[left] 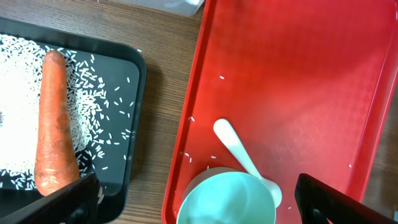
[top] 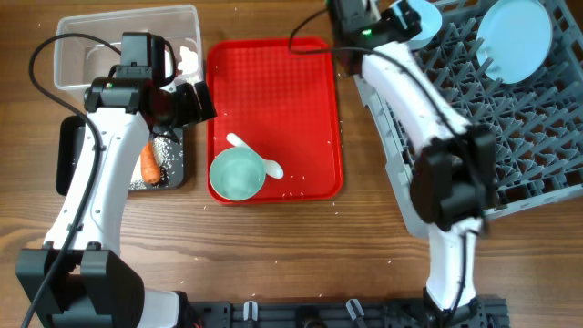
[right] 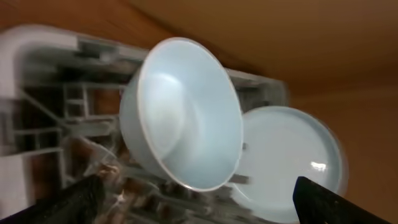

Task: Sort waste into correct bins and load items into the dishwasher rack
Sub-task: 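Place the blue bowl upside down in the rack's back row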

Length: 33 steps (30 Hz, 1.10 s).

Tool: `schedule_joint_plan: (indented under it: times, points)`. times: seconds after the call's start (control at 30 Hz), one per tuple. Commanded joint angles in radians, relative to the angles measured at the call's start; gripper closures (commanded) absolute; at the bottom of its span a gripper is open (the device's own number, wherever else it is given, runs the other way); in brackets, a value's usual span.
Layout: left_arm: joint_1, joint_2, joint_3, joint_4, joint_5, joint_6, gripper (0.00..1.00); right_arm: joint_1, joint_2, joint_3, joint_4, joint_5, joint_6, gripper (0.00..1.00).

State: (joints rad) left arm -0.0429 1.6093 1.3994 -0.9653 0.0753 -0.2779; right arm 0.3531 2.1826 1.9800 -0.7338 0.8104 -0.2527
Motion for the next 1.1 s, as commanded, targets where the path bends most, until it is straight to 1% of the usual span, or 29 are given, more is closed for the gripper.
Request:
schedule_joint_plan:
  times: [0.0, 0.03, 0.07, 0.1, 0.17, 0.23, 0.33, 0.37, 0.4, 0.53, 0.63, 0.7, 0.8, 0.9, 0.93, 0.97, 1.0, 1.07]
  points:
    - [0.0, 0.008, -0.007, 0.0, -0.01, 0.009, 0.0, -0.134, -0.243, 0.011, 0.014, -0.59, 0.256, 0.17]
    - [0.0, 0.008, -0.007, 0.0, -0.01, 0.009, 0.0, -0.189, -0.258, 0.011, 0.024, -0.687, 0.323, 0.24]
    - [0.0, 0.008, -0.007, 0.0, -0.01, 0.009, 0.0, -0.255, -0.258, 0.011, 0.03, -0.773, 0.414, 0.27]
    - [0.0, 0.008, -0.007, 0.0, -0.01, 0.009, 0.0, -0.332, -0.241, 0.008, 0.024, -0.863, 0.501, 0.28]
    - [0.0, 0.008, -0.007, 0.0, -0.01, 0.009, 0.0, -0.414, -0.202, 0.008, 0.001, -1.009, 0.576, 0.3]
    - [0.0, 0.008, -0.007, 0.0, -0.01, 0.009, 0.0, -0.451, -0.155, 0.008, -0.016, -1.078, 0.602, 0.34]
    - [0.0, 0.008, -0.007, 0.0, -0.01, 0.009, 0.0, -0.451, -0.095, 0.008, -0.026, -1.082, 0.624, 0.34]
    - [0.0, 0.008, -0.007, 0.0, -0.01, 0.009, 0.0, -0.447, -0.074, 0.008, -0.029, -1.081, 0.634, 0.39]
    - [0.0, 0.008, -0.007, 0.0, -0.01, 0.009, 0.0, -0.444, -0.056, 0.008, -0.031, -1.081, 0.655, 0.41]
    - [0.0, 0.008, -0.007, 0.0, -0.01, 0.009, 0.0, -0.442, -0.009, 0.008, -0.044, -1.067, 0.719, 0.55]
    - [0.0, 0.008, -0.007, 0.0, -0.01, 0.009, 0.0, -0.442, -0.003, 0.008, -0.083, -1.003, 0.724, 0.58]
    - [0.0, 0.008, -0.007, 0.0, -0.01, 0.009, 0.0, -0.442, 0.003, 0.008, -0.106, -0.968, 0.724, 0.58]
    - [0.0, 0.008, -0.007, 0.0, -0.01, 0.009, 0.0, -0.442, 0.025, 0.008, -0.094, -0.964, 0.724, 0.61]
    - [0.0, 0.008, -0.007, 0.0, -0.01, 0.009, 0.0, -0.442, 0.059, 0.008, -0.09, -0.962, 0.718, 0.62]
    - [0.0, 0.008, -0.007, 0.0, -0.01, 0.009, 0.0, -0.442, 0.063, 0.008, -0.088, -0.962, 0.692, 0.71]
    - [0.0, 0.008, -0.007, 0.0, -0.01, 0.009, 0.0, -0.442, 0.063, 0.008, -0.084, -0.954, 0.671, 0.86]
    - [0.0, 0.008, -0.007, 0.0, -0.01, 0.009, 0.0, -0.442, 0.063, 0.008, -0.081, -0.937, 0.669, 0.96]
    - [0.0, 0.008, -0.007, 0.0, -0.01, 0.009, 0.0, -0.442, 0.062, 0.008, -0.079, -0.899, 0.671, 0.96]
